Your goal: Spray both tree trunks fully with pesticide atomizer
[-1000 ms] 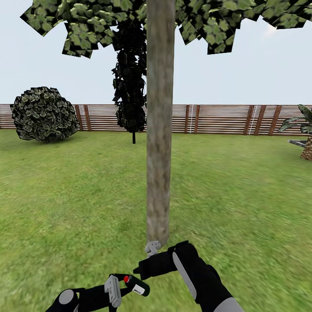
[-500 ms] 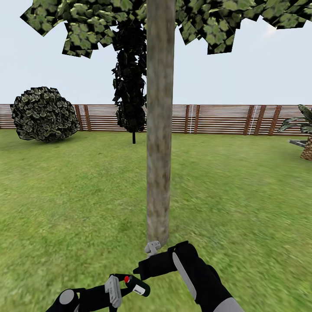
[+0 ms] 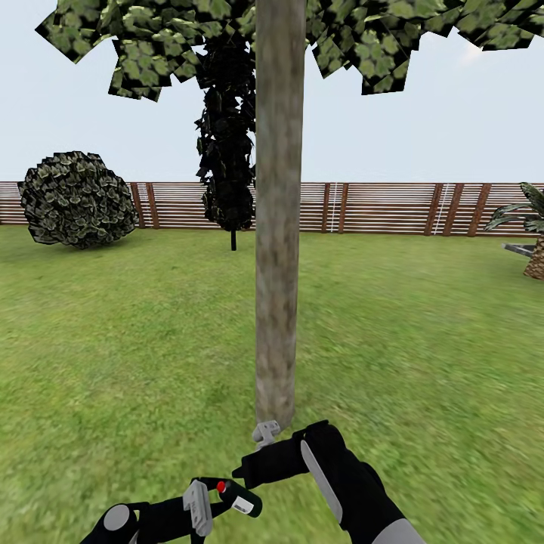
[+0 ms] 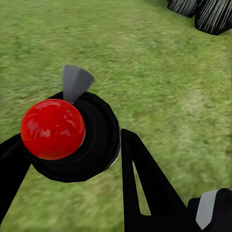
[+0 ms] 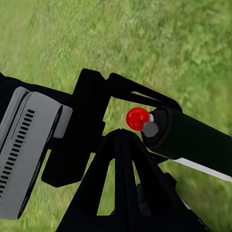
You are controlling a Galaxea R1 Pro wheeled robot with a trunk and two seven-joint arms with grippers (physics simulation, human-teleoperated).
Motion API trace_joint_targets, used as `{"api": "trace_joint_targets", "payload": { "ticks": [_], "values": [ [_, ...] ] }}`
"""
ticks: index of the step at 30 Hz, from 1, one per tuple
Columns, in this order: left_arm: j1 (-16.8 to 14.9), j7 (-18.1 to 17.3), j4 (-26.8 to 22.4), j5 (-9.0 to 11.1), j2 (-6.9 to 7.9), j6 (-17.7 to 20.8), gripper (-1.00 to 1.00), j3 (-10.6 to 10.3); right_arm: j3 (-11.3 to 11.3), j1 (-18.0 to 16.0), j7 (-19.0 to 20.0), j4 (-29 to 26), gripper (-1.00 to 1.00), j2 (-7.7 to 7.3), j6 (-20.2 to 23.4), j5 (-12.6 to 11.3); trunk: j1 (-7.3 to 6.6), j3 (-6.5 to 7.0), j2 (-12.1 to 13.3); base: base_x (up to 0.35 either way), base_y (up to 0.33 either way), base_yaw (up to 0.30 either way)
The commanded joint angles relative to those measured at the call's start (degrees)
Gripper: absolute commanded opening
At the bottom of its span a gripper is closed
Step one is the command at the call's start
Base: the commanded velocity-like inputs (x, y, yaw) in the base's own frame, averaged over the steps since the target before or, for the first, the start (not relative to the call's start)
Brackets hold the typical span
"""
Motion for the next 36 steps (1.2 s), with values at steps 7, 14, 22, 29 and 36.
{"api": "trace_joint_targets", "payload": {
  "ticks": [7,14,22,29,36],
  "values": [
    [-0.1,0.0,-0.1,-0.2,-0.02,-0.3,-1.0,-0.1,0.0,-0.1,-0.2,0.1,-1.0,0.0,0.3,-0.6,0.03,-0.12,-0.1,0.0,0.0,0.0],
    [0.0,0.0,-0.1,-0.2,-0.05,-0.3,-1.0,-0.1,-0.1,-0.1,-0.2,0.1,-1.0,0.0,0.3,-0.6,0.03,-0.12,-0.1,0.0,0.0,0.0],
    [0.0,0.0,-0.1,-0.2,-0.07,-0.3,-1.0,-0.1,-0.1,-0.1,-0.2,0.1,-1.0,0.0,0.2,-0.6,0.03,-0.12,-0.1,0.0,0.0,0.0],
    [0.0,0.0,-0.1,-0.2,-0.1,-0.3,-1.0,-0.5,-0.1,-0.1,-0.2,0.1,-1.0,0.0,0.2,-0.6,0.03,-0.12,-0.1,0.0,0.0,0.0],
    [0.0,0.0,-0.1,-0.2,-0.13,-0.3,-1.0,-0.5,0.0,-0.1,-0.3,0.3,-1.0,0.0,0.2,-0.6,0.03,-0.12,-0.1,0.0,0.0,0.0]
  ]
}}
